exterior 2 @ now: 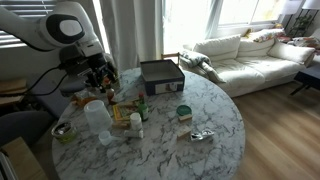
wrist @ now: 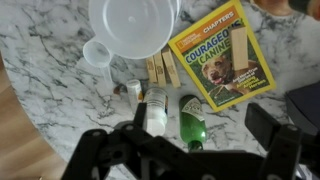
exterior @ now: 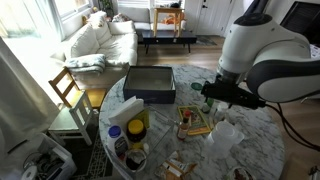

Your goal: Pick up the clear cup and place it upside down on the table, pick up the clear measuring spoon and put it on top of the clear cup

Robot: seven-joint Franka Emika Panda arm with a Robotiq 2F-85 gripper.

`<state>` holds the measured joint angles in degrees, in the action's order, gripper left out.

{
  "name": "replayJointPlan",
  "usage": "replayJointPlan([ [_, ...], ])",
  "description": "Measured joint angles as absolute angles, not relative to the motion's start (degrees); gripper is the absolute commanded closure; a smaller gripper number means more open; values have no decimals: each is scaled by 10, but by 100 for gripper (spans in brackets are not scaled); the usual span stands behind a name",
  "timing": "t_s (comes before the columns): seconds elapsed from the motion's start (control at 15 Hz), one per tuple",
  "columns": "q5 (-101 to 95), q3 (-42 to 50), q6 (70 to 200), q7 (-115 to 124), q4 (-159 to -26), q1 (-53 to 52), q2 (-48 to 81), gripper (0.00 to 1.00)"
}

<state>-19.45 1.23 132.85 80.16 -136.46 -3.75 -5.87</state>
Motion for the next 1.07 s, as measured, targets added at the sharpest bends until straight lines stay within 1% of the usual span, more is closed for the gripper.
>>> replayJointPlan([
  [0.2,-111,47,1294,676,-1364,-29,-65,0],
  [0.53,-57,67,1277,513,-1372,29,-95,0],
  [0.87,26,96,1277,303,-1442,46,-133,0],
  [1.07,19,82,1303,303,-1485,66,-142,0],
])
